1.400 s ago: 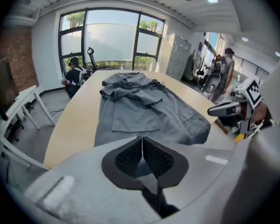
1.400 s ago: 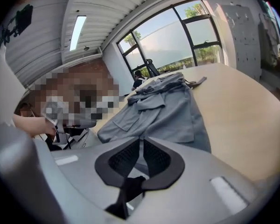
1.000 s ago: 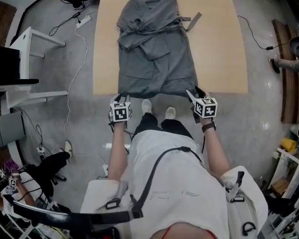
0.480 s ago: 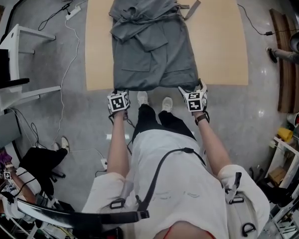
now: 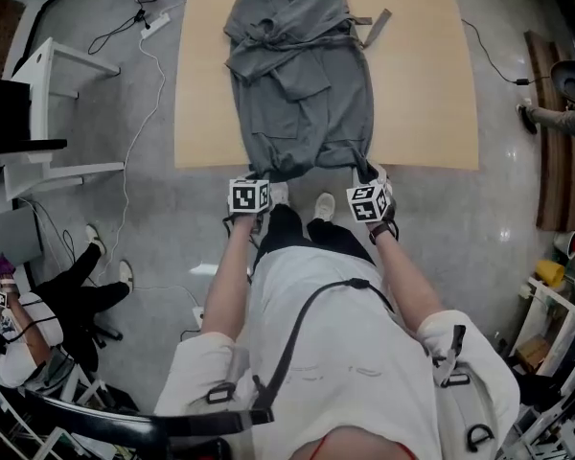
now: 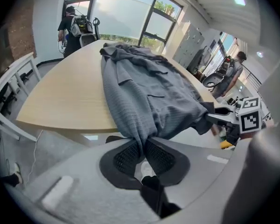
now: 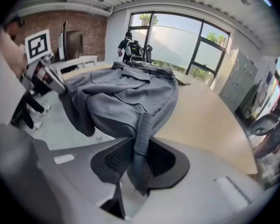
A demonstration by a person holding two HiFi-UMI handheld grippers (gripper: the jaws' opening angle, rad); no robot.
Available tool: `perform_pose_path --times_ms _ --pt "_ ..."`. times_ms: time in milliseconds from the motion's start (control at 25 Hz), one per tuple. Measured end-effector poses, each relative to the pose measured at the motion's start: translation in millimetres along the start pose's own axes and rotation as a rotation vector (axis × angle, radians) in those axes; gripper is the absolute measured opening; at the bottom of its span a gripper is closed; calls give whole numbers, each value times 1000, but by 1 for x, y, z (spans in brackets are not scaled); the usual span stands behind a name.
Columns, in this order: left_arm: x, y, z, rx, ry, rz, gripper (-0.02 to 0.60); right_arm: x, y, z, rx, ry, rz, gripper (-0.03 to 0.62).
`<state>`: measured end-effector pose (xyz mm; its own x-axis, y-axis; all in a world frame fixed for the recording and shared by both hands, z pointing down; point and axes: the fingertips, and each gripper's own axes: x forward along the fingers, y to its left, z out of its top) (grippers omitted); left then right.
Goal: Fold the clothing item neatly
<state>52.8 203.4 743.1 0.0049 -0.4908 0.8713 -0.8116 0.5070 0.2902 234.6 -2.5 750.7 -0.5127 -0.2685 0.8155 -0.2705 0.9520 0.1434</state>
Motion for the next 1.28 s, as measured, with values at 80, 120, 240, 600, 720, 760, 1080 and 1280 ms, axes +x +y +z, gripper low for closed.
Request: perform_pose_path --times_ms 80,120,240,600,720,760,1080,1280 --pt "-9 -21 -4 7 -22 -45 40 -12 8 9 96 -43 108 98" --pt "-14 -32 -6 6 -36 -73 38 -18 12 12 134 -59 162 98" --pt "-38 -58 -9 -8 -88 -151 38 -45 31 15 251 -77 361 97" --pt "-148 -87 46 -80 -385 -274 38 -127 12 63 380 -241 569 98" --pt "-180 -88 72 -90 -459 -280 38 -148 -3 89 377 -311 550 99" --pt "-187 -88 81 -94 -470 -272 37 -154 -7 99 373 -330 552 98" --pt "-217 -78 204 -76 -624 -311 38 -166 -36 225 325 -504 577 100" --pt "-195 -48 318 -126 -669 -348 40 -125 -86 313 327 -518 542 103"
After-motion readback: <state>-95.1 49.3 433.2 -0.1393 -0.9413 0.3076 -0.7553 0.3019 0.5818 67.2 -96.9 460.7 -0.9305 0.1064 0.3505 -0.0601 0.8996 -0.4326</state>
